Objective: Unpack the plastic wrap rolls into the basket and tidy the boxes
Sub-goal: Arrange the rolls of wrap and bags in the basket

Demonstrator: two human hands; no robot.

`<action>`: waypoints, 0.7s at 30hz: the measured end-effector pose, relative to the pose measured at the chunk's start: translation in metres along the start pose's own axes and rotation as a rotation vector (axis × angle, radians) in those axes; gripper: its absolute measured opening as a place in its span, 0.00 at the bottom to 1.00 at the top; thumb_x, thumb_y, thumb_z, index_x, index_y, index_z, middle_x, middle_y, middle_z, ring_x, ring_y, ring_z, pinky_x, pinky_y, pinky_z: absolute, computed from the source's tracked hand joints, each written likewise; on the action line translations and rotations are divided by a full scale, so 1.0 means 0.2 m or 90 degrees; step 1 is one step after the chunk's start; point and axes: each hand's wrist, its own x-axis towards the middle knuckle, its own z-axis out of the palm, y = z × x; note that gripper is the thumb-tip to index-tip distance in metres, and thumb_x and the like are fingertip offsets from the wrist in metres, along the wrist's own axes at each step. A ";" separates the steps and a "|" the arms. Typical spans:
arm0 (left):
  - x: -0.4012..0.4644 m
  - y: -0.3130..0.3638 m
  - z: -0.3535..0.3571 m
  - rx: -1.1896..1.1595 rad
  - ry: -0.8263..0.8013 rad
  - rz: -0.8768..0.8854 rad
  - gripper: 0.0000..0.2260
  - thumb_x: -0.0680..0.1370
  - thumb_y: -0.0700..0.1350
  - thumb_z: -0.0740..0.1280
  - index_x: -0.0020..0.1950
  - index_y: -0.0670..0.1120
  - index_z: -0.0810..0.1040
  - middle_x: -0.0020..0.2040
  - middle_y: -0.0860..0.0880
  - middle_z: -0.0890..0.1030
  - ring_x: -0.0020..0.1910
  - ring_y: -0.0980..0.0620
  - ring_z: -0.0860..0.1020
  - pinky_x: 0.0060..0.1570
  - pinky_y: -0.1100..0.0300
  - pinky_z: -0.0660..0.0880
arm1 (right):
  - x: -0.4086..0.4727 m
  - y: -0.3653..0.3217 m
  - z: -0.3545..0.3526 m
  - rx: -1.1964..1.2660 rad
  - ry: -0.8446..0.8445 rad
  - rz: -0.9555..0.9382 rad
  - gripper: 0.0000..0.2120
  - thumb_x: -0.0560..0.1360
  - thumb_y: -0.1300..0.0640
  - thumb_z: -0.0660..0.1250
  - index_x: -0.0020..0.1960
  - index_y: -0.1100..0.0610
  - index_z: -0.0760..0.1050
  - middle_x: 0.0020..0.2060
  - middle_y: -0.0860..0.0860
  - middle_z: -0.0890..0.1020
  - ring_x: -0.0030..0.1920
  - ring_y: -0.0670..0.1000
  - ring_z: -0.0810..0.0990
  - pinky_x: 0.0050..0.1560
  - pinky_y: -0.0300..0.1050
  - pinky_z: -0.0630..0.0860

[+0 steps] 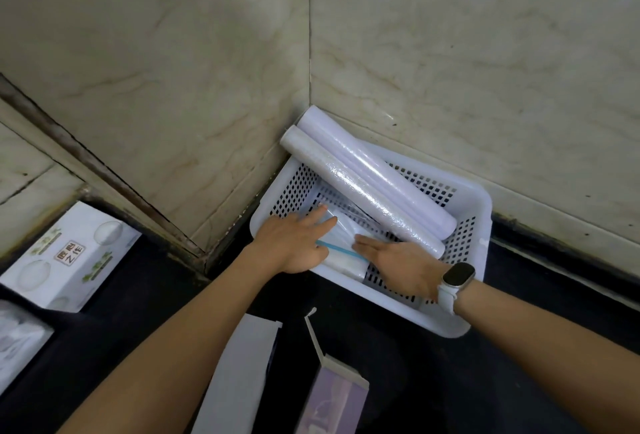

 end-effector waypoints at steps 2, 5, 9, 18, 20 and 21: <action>0.03 0.01 -0.02 -0.004 -0.070 -0.019 0.26 0.78 0.56 0.48 0.74 0.59 0.43 0.77 0.57 0.43 0.76 0.47 0.47 0.72 0.46 0.51 | 0.00 0.00 -0.01 0.000 0.007 -0.004 0.33 0.73 0.68 0.54 0.74 0.52 0.50 0.76 0.48 0.49 0.69 0.55 0.68 0.57 0.51 0.75; 0.06 0.03 -0.04 0.010 -0.134 -0.029 0.25 0.78 0.56 0.48 0.75 0.57 0.47 0.77 0.57 0.47 0.76 0.45 0.45 0.72 0.44 0.48 | -0.02 -0.02 -0.01 0.011 0.075 0.001 0.26 0.75 0.61 0.56 0.73 0.55 0.55 0.75 0.51 0.58 0.62 0.58 0.75 0.58 0.53 0.75; 0.07 0.05 -0.05 -0.017 -0.131 -0.038 0.22 0.79 0.53 0.45 0.73 0.52 0.59 0.75 0.53 0.59 0.74 0.45 0.54 0.70 0.45 0.55 | -0.05 -0.02 0.04 0.019 0.122 0.059 0.27 0.76 0.55 0.57 0.73 0.56 0.55 0.73 0.52 0.60 0.62 0.58 0.74 0.58 0.52 0.73; 0.05 0.03 0.00 -0.189 0.283 -0.011 0.26 0.78 0.42 0.57 0.74 0.43 0.51 0.77 0.46 0.52 0.64 0.47 0.67 0.59 0.51 0.71 | -0.04 0.03 0.08 -0.081 -0.018 0.011 0.30 0.77 0.64 0.52 0.75 0.55 0.44 0.77 0.51 0.46 0.75 0.56 0.49 0.74 0.56 0.55; 0.08 0.02 -0.02 -0.159 0.193 -0.013 0.35 0.77 0.42 0.59 0.75 0.47 0.38 0.78 0.48 0.44 0.66 0.43 0.67 0.60 0.50 0.70 | -0.05 0.03 0.08 -0.083 -0.027 0.007 0.30 0.78 0.62 0.53 0.75 0.54 0.43 0.77 0.51 0.46 0.74 0.57 0.49 0.73 0.58 0.57; 0.09 0.02 -0.04 -0.212 0.168 -0.013 0.37 0.77 0.42 0.60 0.75 0.47 0.36 0.77 0.47 0.48 0.63 0.43 0.69 0.60 0.50 0.70 | -0.05 0.03 0.08 -0.080 -0.031 0.008 0.30 0.78 0.61 0.53 0.75 0.54 0.43 0.77 0.50 0.46 0.74 0.57 0.49 0.73 0.59 0.57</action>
